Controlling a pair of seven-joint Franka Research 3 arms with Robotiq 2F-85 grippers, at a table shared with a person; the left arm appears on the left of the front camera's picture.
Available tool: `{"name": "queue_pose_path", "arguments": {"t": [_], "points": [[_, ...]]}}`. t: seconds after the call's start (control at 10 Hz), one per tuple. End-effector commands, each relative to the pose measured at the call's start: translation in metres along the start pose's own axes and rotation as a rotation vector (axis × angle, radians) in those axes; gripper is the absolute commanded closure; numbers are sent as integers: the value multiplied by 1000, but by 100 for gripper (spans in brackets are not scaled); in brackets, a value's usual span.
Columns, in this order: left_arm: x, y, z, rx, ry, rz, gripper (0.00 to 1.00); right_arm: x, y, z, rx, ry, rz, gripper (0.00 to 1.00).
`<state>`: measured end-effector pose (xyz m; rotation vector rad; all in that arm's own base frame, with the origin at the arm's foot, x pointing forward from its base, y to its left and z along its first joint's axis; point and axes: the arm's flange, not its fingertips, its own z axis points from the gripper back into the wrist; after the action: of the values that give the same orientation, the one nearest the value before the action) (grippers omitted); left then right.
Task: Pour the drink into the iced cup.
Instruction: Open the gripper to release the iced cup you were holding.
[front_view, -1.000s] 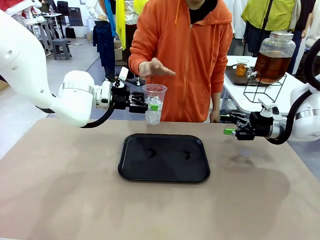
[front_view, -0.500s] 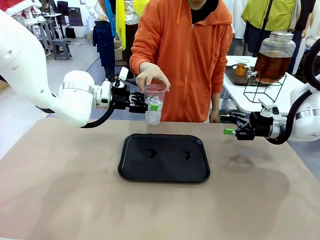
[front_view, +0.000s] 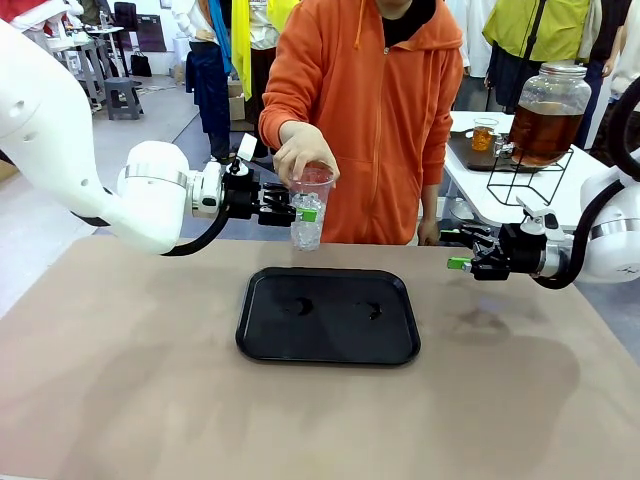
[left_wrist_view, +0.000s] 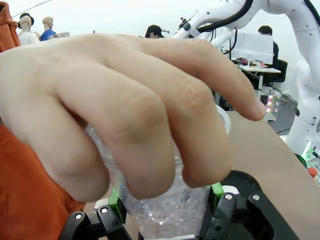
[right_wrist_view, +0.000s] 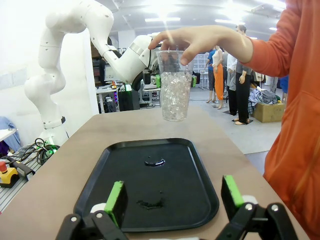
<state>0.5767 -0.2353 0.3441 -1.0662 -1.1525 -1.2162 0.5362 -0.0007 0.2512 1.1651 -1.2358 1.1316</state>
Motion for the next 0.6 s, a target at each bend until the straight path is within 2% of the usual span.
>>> {"name": "queue_pose_path", "arguments": {"t": [0.0,0.5], "points": [[5,-1,0,9,-16,2,23,3,-1,-2,-2,-4,5,0],[5,-1,0,9,-16,2,23,3,-1,-2,-2,-4,5,0]]}}
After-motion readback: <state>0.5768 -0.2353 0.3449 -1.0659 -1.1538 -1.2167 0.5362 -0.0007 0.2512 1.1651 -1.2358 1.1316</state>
